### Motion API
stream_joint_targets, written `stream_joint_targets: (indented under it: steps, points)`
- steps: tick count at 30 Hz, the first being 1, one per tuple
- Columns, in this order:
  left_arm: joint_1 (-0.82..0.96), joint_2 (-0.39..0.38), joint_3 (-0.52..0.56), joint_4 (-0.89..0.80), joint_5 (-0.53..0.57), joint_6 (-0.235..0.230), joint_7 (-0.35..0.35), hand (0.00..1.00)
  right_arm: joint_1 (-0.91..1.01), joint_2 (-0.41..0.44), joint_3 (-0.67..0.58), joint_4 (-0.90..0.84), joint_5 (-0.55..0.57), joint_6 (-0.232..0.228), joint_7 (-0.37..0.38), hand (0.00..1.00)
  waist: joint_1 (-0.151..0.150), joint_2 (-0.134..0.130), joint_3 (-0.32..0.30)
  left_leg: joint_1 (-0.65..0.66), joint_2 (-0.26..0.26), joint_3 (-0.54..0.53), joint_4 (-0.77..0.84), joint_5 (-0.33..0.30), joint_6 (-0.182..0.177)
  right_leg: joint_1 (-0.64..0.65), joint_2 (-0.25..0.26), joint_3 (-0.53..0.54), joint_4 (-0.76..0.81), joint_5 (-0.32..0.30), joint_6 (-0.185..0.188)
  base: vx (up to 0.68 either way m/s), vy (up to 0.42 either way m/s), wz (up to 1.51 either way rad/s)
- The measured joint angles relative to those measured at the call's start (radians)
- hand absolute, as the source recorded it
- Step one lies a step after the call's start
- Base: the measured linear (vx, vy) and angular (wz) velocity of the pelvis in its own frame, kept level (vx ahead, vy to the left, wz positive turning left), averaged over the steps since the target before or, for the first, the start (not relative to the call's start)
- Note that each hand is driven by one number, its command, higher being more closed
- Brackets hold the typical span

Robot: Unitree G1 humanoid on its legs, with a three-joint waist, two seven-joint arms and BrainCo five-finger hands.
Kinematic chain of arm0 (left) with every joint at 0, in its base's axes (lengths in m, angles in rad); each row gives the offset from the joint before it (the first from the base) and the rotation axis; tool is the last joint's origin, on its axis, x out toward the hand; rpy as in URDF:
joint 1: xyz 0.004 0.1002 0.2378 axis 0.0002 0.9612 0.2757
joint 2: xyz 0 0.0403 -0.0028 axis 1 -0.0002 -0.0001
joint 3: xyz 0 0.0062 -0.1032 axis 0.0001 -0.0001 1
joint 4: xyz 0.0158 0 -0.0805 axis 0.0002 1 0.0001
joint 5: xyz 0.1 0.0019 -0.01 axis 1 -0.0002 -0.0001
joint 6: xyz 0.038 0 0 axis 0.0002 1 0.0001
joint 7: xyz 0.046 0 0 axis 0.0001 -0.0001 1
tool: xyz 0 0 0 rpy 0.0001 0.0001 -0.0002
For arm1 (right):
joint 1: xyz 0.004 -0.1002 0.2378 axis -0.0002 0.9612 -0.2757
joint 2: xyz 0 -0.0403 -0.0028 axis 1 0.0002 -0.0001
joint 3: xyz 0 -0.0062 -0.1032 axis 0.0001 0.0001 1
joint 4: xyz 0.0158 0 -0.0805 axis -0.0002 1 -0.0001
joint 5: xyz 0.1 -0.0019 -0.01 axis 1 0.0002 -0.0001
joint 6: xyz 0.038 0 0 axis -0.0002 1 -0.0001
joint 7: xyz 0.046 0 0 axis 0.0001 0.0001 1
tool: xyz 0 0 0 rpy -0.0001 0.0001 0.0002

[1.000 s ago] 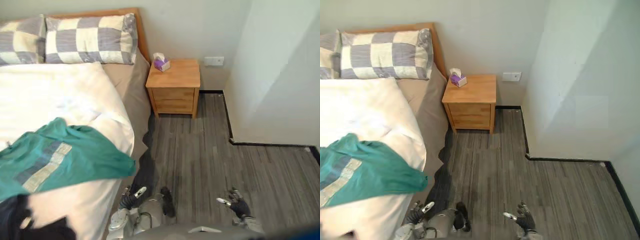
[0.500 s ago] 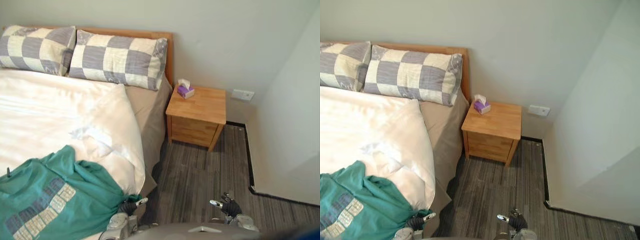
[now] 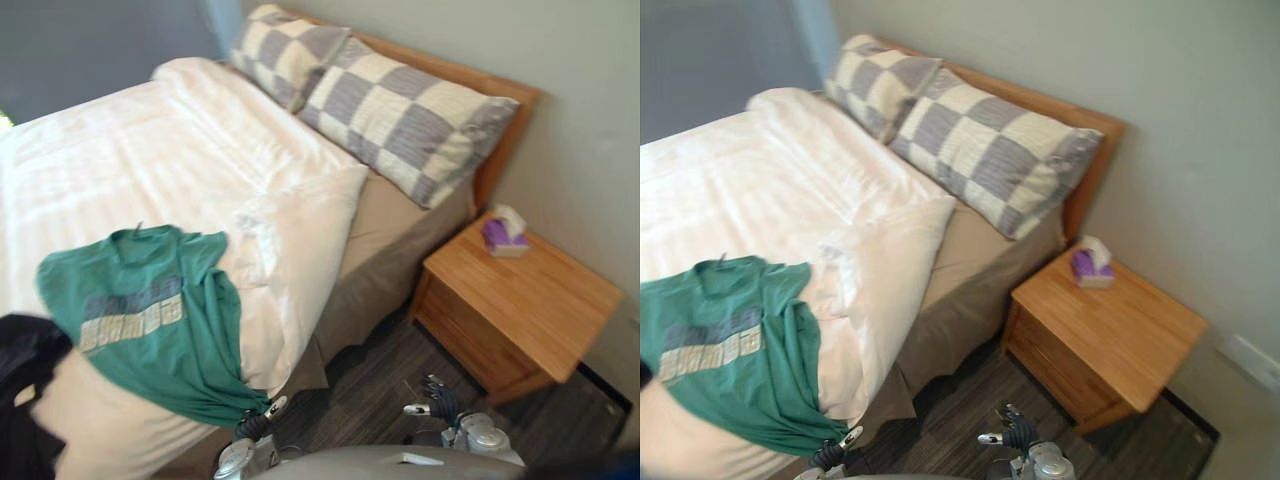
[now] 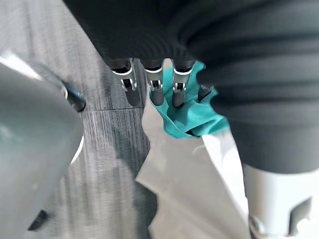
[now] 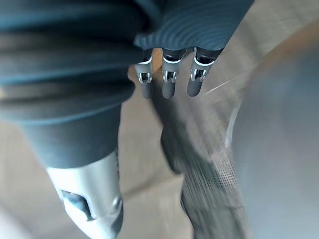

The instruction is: Tidy the bed and pick cloth on bed and put in laundry

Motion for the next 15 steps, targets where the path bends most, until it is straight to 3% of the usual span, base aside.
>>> stream_joint_targets:
  steps: [1,3,4,6,8,9,12,13,15]
  points:
    - [0.002,0.000,0.013,-0.004,-0.012,-0.008,-0.001,0.00,-0.005,0.000,0.001,0.008,0.023,0.009,0.014,0.00,-0.002,-0.012,0.007,-0.034,0.006,0.025,0.051,0.011,-0.016,0.045,-0.006,-0.031,-0.040,0.003,-0.004,0.19,-0.167,1.51]
    - [0.000,0.009,0.020,-0.011,-0.029,-0.030,-0.011,0.00,-0.011,-0.003,-0.012,0.040,0.110,0.056,0.028,0.00,0.011,-0.019,0.016,-0.129,0.033,0.203,0.214,0.010,-0.040,0.148,-0.010,-0.143,-0.125,0.009,-0.015,0.15,-0.157,1.49]
    - [0.000,0.010,0.017,-0.011,-0.028,-0.036,-0.015,0.00,-0.018,-0.006,-0.017,0.047,0.132,0.072,0.028,0.00,0.019,-0.013,0.017,-0.138,0.045,0.271,0.233,0.000,-0.052,0.163,-0.011,-0.163,-0.130,0.009,-0.015,0.10,-0.096,1.09]
    - [-0.002,0.011,0.001,0.002,0.003,-0.042,-0.039,0.00,-0.016,-0.026,-0.059,0.066,0.202,0.119,0.011,0.00,0.010,0.006,0.015,-0.129,0.049,0.509,0.183,-0.006,-0.041,0.185,-0.029,-0.230,-0.132,0.009,-0.014,0.03,0.014,1.03]
    - [-0.006,0.015,-0.028,0.008,0.009,-0.040,-0.046,0.00,-0.006,-0.038,-0.098,0.066,0.228,0.138,-0.014,0.00,-0.003,0.002,0.018,-0.070,-0.004,0.553,0.016,0.033,-0.021,0.201,-0.051,-0.267,-0.152,0.015,-0.003,0.06,0.091,0.82]
    - [-0.006,0.029,-0.037,0.012,0.012,-0.038,-0.047,0.00,0.005,-0.033,-0.114,0.064,0.238,0.144,-0.028,0.00,-0.005,-0.015,0.030,-0.026,-0.052,0.543,-0.093,0.099,-0.005,0.219,-0.069,-0.286,-0.174,0.038,0.012,0.07,0.091,0.59]
    - [-0.007,0.062,-0.046,0.029,0.013,-0.022,-0.064,0.00,0.016,-0.010,-0.190,0.062,0.249,0.147,-0.073,0.00,-0.015,-0.030,0.033,0.012,-0.086,0.504,-0.200,0.147,0.016,0.240,-0.084,-0.326,-0.183,0.064,0.026,0.05,0.073,0.44]
    - [-0.007,0.064,-0.046,0.030,0.015,-0.016,-0.069,0.00,0.016,-0.008,-0.198,0.062,0.249,0.148,-0.086,0.00,-0.015,-0.037,0.037,0.014,-0.093,0.501,-0.212,0.151,0.020,0.225,-0.093,-0.329,-0.150,0.064,0.026,0.01,0.067,0.38]
    - [-0.015,0.075,-0.052,0.049,0.059,-0.006,-0.089,0.00,0.016,-0.007,-0.233,0.051,0.267,0.149,-0.111,0.00,-0.025,-0.036,0.040,0.012,-0.096,0.456,-0.236,0.150,0.040,0.118,-0.153,-0.320,0.113,0.072,0.037,-0.03,0.096,0.54]
